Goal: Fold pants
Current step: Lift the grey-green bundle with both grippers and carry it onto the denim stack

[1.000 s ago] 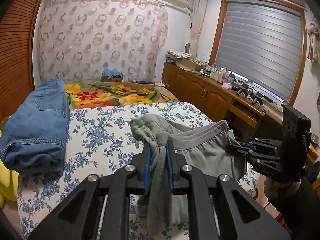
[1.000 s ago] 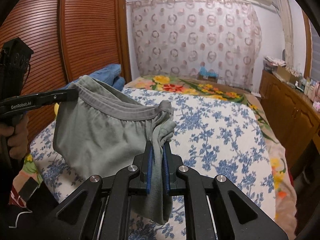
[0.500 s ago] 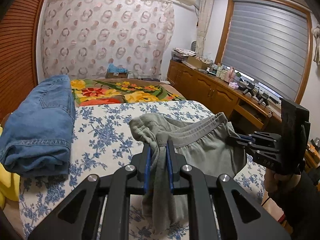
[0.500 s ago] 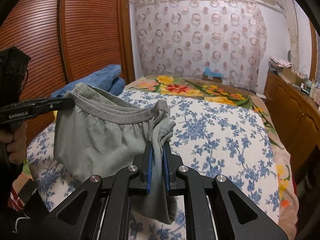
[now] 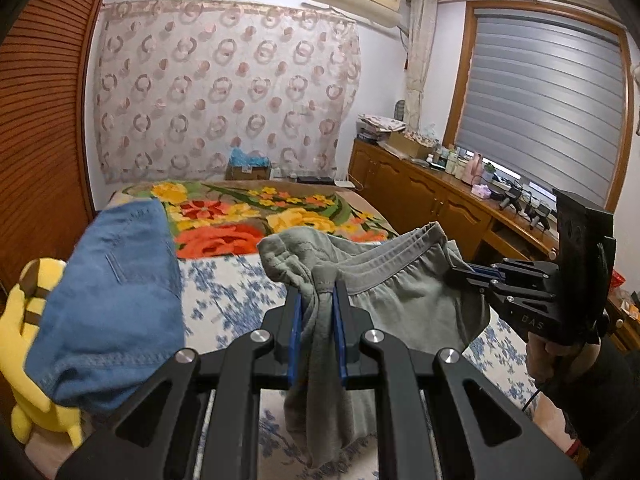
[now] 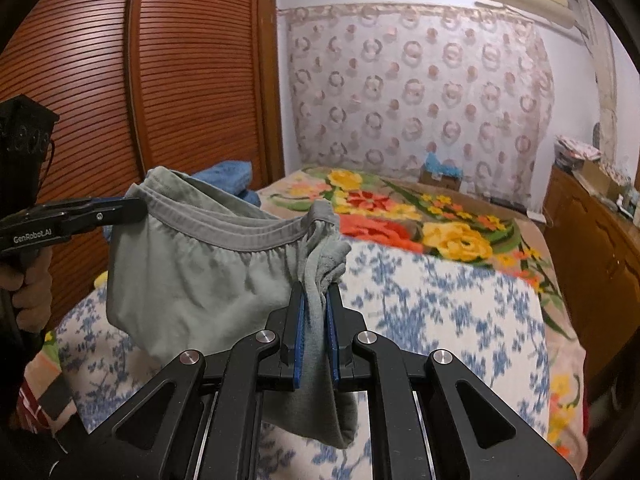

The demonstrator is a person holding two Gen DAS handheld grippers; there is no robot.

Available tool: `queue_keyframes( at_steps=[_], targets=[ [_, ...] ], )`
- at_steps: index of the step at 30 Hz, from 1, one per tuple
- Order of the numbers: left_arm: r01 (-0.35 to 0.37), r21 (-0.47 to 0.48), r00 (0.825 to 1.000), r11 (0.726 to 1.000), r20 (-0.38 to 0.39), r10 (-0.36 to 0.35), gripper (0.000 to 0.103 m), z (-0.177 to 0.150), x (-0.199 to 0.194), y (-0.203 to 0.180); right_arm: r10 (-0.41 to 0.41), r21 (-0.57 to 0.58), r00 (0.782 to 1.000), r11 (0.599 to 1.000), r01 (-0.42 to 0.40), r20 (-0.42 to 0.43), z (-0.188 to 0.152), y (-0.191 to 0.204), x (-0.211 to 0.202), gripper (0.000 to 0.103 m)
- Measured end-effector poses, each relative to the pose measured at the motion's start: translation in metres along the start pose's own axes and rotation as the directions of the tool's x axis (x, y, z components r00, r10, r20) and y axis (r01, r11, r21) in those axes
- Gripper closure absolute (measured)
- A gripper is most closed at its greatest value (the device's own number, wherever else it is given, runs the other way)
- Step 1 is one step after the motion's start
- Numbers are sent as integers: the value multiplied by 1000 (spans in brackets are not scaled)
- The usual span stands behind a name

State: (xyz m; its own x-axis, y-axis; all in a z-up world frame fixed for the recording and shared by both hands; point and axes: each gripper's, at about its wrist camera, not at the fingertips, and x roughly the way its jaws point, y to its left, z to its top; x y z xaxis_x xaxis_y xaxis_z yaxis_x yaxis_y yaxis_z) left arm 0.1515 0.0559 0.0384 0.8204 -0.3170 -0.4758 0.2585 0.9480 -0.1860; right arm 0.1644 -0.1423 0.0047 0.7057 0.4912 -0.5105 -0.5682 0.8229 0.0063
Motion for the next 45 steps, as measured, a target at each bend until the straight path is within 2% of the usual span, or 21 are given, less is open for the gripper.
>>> queue_keyframes(
  at_steps=[8, 20, 32, 45],
  targets=[
    [-43, -17, 999, 999, 12, 43, 91, 17, 1, 23, 21, -53, 1000, 998, -21, 6, 39, 8, 25, 96],
    [-105, -43, 994, 994, 23, 106, 91, 32, 0, 66, 63, -121, 998, 991, -63, 1, 76, 24, 67, 96],
    [-191, -122, 980, 974, 28, 195, 91, 20, -5, 121, 132, -230, 991, 964, -130, -9, 117, 61, 127, 96],
    [-267, -199, 960, 943, 31, 278, 91, 8, -4, 158, 167, -322, 986, 932, -167, -27, 160, 97, 197, 96]
  ],
)
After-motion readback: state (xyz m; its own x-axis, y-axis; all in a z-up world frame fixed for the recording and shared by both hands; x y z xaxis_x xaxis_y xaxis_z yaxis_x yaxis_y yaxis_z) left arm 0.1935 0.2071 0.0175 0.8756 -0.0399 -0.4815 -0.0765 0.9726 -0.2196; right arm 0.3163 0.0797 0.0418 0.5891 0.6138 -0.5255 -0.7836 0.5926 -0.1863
